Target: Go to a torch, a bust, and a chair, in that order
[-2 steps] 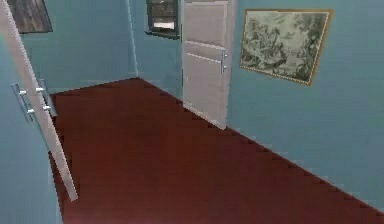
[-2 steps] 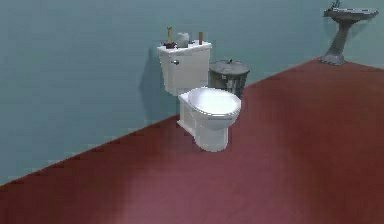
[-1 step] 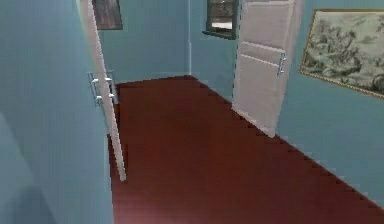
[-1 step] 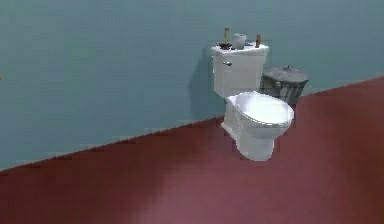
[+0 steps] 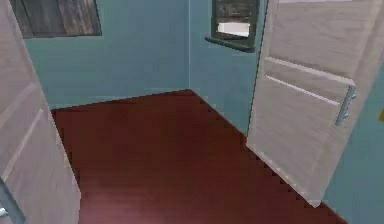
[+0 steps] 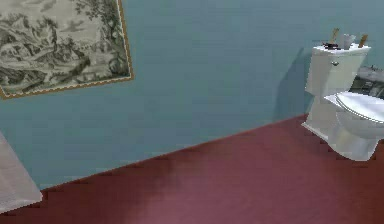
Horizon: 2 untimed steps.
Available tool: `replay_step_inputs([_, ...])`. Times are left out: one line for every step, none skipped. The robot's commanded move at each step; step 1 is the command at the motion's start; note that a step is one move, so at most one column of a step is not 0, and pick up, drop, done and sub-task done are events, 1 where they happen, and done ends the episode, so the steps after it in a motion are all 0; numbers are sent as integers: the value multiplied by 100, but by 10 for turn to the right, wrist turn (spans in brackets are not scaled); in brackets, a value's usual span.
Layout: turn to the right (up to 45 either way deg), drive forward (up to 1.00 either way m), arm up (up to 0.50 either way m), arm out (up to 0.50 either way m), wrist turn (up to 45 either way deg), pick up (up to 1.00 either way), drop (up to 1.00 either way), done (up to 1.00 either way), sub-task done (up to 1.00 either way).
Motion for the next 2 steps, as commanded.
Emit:
replay_step_inputs([-30, 0, 0, 0, 0, 0, 0, 0, 0])
replay_step_inputs([450, 0, 0, 0, 0, 0, 0, 0, 0])
